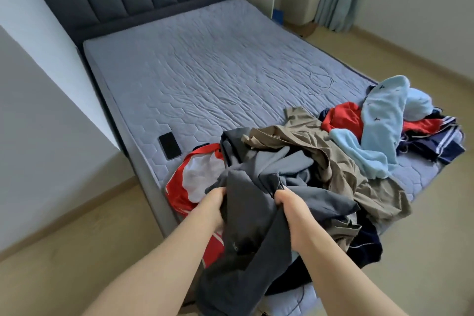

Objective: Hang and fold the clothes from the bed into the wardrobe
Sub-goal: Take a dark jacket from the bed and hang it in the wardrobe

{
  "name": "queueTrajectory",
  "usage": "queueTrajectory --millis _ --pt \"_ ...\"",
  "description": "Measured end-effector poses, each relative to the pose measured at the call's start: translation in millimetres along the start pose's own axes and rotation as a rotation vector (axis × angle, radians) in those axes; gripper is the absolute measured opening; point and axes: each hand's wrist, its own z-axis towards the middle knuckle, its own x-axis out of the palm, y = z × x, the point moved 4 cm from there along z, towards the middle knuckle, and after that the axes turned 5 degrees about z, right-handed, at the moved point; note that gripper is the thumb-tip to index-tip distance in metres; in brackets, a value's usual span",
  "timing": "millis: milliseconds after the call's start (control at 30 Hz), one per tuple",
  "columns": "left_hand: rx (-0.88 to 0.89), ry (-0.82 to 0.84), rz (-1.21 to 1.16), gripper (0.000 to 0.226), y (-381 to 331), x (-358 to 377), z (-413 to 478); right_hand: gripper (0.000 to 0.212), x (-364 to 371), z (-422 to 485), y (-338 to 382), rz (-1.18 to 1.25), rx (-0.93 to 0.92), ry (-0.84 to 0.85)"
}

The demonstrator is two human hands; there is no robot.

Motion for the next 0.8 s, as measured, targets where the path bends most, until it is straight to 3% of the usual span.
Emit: queueTrajectory --millis 100,267,400,500,567,700,800 --pt "0.105 0.023 -0.023 0.027 -24.5 3.1 -14.5 0.026 -5.8 -7.2 2.5 0.117 -0.076 -0.004" --pt "0.339 0.043 -0.084 0.028 -73.3 -1.3 -46.5 0.017 3.9 -15.9 24.2 0.149 -0.384 -0.09" --pt "0.617 0.109 -0.127 0.048 -105.9 -2.1 -96.9 0.053 12.9 -22.1 41.1 0.009 -0.551 -0.092" --pt "0.822 0.16 -0.056 0.049 -121.7 4.4 -143.8 0.09 28.6 -31.2 59.3 -0.256 -0.667 -0.122" --pt "0.952 0.188 -0.047 0.048 -132.9 5.3 -176.5 0.099 45.1 -46.9 79.9 -0.325 -0.764 -0.103" --pt "1.108 0.312 -0.239 0.016 -150.8 2.1 -240.3 0.074 73.6 -93.0 131.1 -0.288 -1.06 0.023" --pt "1.262 0.474 -0.276 0.014 -157.3 0.7 -285.5 0.057 86.9 -125.7 154.5 -0.152 -1.188 0.202"
